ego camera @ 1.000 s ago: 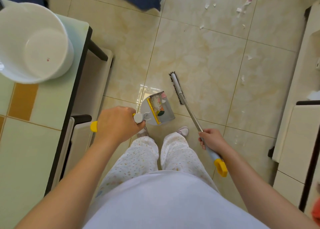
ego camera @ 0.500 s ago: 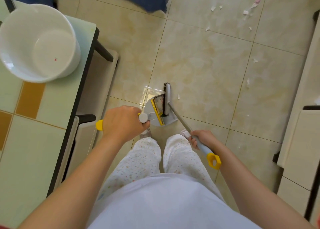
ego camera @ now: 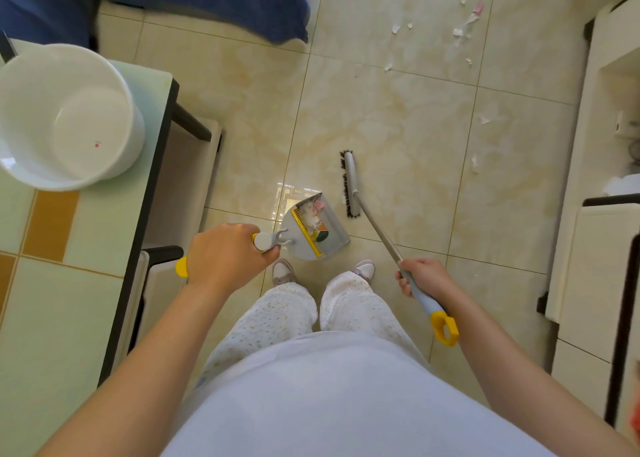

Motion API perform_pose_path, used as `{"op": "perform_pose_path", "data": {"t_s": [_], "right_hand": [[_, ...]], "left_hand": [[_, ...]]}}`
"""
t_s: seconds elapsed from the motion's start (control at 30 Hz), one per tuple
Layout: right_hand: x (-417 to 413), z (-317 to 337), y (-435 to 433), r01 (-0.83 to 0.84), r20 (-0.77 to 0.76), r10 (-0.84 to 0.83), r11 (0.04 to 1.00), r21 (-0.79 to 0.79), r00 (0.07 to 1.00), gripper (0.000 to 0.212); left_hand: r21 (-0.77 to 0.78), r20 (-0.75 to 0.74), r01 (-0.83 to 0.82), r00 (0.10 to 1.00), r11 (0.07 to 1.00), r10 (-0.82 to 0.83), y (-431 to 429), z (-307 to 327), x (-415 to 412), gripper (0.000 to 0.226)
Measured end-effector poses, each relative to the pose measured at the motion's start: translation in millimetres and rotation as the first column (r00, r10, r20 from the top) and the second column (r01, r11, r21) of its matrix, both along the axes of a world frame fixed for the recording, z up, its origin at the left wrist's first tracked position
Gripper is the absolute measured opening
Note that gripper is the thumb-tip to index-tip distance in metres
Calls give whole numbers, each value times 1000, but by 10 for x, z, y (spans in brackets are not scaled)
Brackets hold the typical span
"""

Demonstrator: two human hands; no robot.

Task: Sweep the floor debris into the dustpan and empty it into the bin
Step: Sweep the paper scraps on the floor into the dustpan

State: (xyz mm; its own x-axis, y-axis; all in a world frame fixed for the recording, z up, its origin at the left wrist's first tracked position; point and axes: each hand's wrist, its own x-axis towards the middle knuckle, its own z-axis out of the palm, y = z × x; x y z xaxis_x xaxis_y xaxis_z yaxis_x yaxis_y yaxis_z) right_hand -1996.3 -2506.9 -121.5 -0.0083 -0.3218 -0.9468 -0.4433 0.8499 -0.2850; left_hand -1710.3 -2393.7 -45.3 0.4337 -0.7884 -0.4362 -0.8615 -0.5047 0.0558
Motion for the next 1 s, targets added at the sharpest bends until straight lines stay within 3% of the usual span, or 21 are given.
{"op": "perform_pose_path", "data": {"t_s": [0.17, 0.4, 0.6, 0.83, 1.0], "right_hand": [[37, -288, -153, -373, -173, 349, 918, -132, 921, 25], [355, -626, -56, -545, -181, 526, 835, -72, 831, 18], [364, -486, 35, -422, 24, 423, 906, -33, 906, 17], [119, -216, 97, -232, 49, 235, 971, -63, 971, 23], [40, -169, -40, -254, -12, 254, 962, -101, 967, 23]], "left_hand": [[19, -8, 4, 1000, 1000, -4, -42, -28, -81, 52], [58, 22, -22, 1000, 998, 21, 80, -83, -206, 54], [44, 47, -21, 999, 999, 19, 30, -63, -234, 50], [15, 30, -20, 999, 1000, 20, 16, -50, -218, 46], [26, 37, -32, 999, 999, 31, 47, -63, -168, 49]]}}
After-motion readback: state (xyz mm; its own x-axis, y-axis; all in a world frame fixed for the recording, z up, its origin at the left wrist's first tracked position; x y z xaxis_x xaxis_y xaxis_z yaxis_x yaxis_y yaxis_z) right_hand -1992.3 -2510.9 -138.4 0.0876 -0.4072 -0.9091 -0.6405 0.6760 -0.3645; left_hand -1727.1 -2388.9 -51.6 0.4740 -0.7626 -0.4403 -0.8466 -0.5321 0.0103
